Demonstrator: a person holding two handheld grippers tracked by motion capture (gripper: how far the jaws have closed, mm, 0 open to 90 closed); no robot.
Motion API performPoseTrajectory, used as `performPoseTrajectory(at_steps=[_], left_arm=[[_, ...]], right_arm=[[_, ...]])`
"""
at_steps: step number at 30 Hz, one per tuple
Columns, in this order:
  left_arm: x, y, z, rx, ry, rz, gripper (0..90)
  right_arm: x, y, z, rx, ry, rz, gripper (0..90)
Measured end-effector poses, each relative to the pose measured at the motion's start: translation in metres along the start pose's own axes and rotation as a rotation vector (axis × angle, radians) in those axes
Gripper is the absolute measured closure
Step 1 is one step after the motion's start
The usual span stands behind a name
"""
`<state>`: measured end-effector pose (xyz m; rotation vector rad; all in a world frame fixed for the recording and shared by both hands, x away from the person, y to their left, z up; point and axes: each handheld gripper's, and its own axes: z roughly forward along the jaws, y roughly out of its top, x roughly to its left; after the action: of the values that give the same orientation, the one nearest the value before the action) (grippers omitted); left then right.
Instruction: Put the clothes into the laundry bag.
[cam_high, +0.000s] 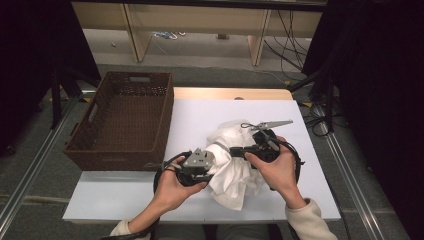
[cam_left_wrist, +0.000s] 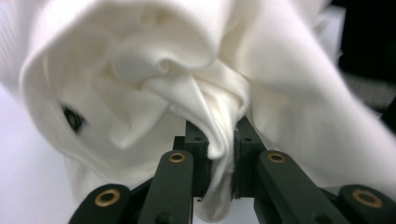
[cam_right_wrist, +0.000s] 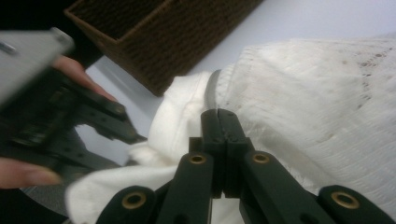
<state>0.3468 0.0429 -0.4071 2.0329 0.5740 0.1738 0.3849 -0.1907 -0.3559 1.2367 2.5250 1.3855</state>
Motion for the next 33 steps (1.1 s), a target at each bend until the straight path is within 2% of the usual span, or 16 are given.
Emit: performPoseTrajectory(at_steps=[1,2,3,4,6,8,10,12,16,19,20,21,22,27,31,33], left_arm=[[-0.005,0.007,-0.005,-0.036,-0.007,0.004,80.0],[-0.011,0.013,-0.01,-0.06,0.009,0.02,80.0],[-0.015,0.017,-0.013,-0.08,0.019,0.037,80.0],[-0.023,0.024,-0.018,-0.106,0.042,0.074,80.1],[-0.032,0.034,-0.022,-0.104,0.068,0.151,79.9],[-0.033,0.038,-0.02,-0.081,0.074,0.161,79.6],[-0.025,0.035,-0.008,-0.05,0.103,0.162,79.3],[-0.015,0.029,0.005,-0.038,0.09,0.096,79.2],[-0.004,0.027,0.017,-0.005,0.115,0.107,78.8],[0.002,0.027,0.022,0.038,0.104,0.127,78.3],[0.004,0.026,0.025,0.035,0.104,0.11,78.2],[0.007,0.025,0.026,0.047,0.102,0.129,78.2],[0.008,0.024,0.031,0.053,0.117,0.111,78.2],[0.017,0.017,0.051,0.114,0.156,0.117,78.4],[0.03,0.012,0.067,0.118,0.165,0.082,78.5],[0.033,0.011,0.07,0.102,0.157,0.056,78.3]], right_arm=[[0.004,0.001,-0.004,-0.019,0.0,0.005,90.0],[0.005,0.002,-0.008,-0.036,0.035,-0.004,90.0],[0.008,0.003,-0.013,-0.05,0.035,-0.021,90.0],[0.011,0.003,-0.016,-0.065,0.057,-0.016,90.0],[0.019,0.005,-0.025,-0.105,0.087,-0.025,90.0],[0.023,0.006,-0.031,-0.121,0.125,-0.036,90.0],[0.021,0.005,-0.032,-0.119,0.157,-0.027,90.0],[0.019,0.005,-0.028,-0.097,0.124,-0.023,90.0],[0.01,0.002,-0.015,-0.052,0.083,0.011,90.0],[0.007,0.003,-0.014,-0.056,0.064,-0.009,90.0],[0.007,0.003,-0.014,-0.054,0.074,-0.008,90.0],[0.007,0.003,-0.014,-0.057,0.068,-0.013,90.0],[0.007,0.003,-0.014,-0.058,0.062,-0.01,90.0],[0.005,0.002,-0.011,-0.042,0.034,0.01,90.0],[-0.002,0.001,-0.006,-0.041,0.03,0.001,90.0],[-0.004,0.0,-0.006,-0.026,0.026,0.025,90.0]])
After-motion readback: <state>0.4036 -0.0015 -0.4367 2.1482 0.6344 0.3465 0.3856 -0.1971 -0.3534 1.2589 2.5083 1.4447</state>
